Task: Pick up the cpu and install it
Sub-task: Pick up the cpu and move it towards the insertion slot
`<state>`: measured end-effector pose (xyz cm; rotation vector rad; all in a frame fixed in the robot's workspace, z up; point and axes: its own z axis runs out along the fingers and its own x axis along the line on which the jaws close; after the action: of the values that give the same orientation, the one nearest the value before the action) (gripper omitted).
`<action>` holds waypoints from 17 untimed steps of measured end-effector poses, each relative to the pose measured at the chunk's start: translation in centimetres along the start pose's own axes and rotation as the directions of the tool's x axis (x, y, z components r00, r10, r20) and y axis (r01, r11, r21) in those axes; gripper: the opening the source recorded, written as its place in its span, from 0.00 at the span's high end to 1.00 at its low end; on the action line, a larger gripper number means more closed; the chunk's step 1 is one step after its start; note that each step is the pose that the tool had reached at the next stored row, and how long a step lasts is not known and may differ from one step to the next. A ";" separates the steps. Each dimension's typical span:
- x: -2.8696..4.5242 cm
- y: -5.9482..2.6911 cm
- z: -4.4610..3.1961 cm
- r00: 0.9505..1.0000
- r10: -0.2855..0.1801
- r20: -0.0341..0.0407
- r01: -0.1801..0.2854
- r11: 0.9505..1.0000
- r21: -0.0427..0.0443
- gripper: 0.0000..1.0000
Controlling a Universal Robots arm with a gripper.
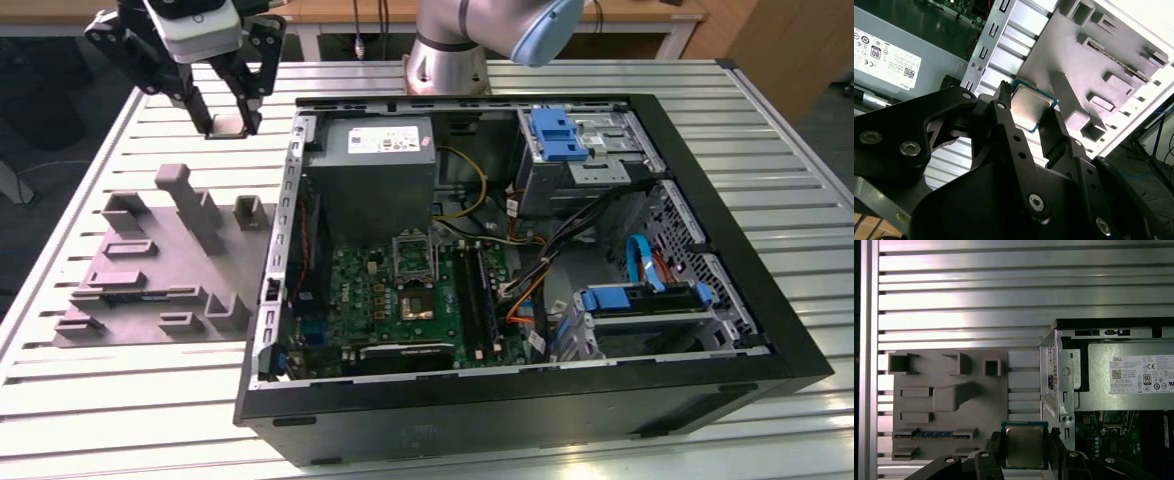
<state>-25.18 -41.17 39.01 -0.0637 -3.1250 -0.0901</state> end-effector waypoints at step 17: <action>-0.60 0.02 0.08 1.000 0.000 0.000 0.000 1.000 0.000 0.53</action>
<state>-24.58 -41.17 38.92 -0.0636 -3.1250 -0.0900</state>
